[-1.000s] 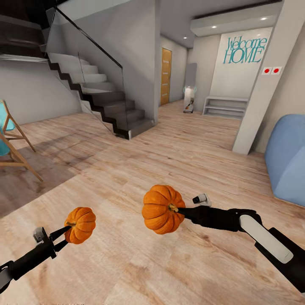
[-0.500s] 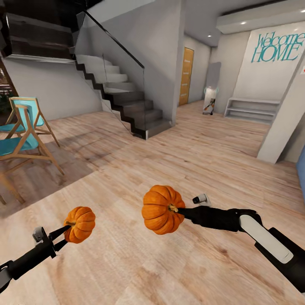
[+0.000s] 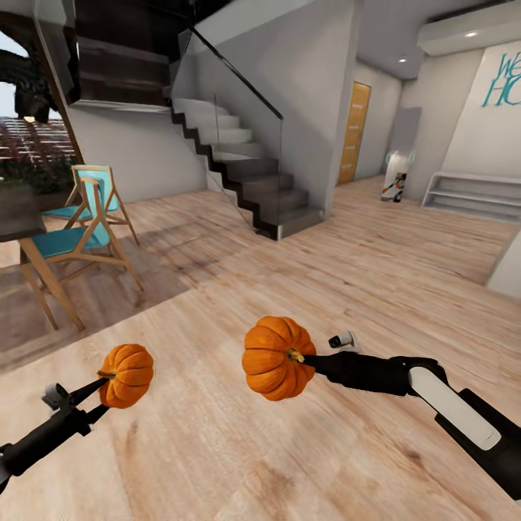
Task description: Place each of the two pumpkins and all three candles from the living room inside a cabinet in the living room (use any cabinet), then make sure every cabinet is closed, and position the cauldron so it is next to a table in the living room.
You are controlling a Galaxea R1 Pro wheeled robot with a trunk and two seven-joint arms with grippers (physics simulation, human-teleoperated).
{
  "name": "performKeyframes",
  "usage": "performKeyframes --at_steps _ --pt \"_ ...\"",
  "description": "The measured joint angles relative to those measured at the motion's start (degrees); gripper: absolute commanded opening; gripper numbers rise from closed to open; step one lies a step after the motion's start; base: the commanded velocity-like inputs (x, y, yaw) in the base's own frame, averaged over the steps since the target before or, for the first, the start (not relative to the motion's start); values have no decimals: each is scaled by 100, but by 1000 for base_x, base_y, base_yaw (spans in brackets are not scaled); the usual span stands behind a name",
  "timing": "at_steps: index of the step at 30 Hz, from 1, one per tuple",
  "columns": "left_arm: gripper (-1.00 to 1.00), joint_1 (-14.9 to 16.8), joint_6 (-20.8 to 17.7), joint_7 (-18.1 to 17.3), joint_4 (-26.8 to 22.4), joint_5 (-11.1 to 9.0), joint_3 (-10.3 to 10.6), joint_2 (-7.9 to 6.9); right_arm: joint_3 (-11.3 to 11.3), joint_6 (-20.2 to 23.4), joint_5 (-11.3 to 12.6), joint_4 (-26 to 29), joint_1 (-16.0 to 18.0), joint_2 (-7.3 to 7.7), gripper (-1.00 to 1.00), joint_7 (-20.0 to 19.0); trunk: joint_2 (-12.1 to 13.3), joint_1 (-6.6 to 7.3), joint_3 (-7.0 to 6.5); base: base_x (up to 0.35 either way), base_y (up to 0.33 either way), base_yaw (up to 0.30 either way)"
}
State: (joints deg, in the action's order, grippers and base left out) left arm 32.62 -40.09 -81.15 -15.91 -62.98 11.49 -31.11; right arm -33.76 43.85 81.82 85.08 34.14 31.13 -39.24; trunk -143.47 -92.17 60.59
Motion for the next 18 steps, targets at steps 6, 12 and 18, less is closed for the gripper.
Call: performKeyframes --at_steps 6,12,18 --pt "-100 -1 -27 -37 -7 16 20 -13 0 -3 -6 -7 0 1 -100 0 8 15 -133 0 0 276" --pt "-100 2 -38 -40 7 6 -1 -13 2 -2 11 -10 -2 7 -100 -2 16 31 -266 0 0 89" --pt "-100 2 -40 -40 8 6 20 -14 2 -10 18 -80 -1 5 -100 -8 24 46 -399 0 0 45"
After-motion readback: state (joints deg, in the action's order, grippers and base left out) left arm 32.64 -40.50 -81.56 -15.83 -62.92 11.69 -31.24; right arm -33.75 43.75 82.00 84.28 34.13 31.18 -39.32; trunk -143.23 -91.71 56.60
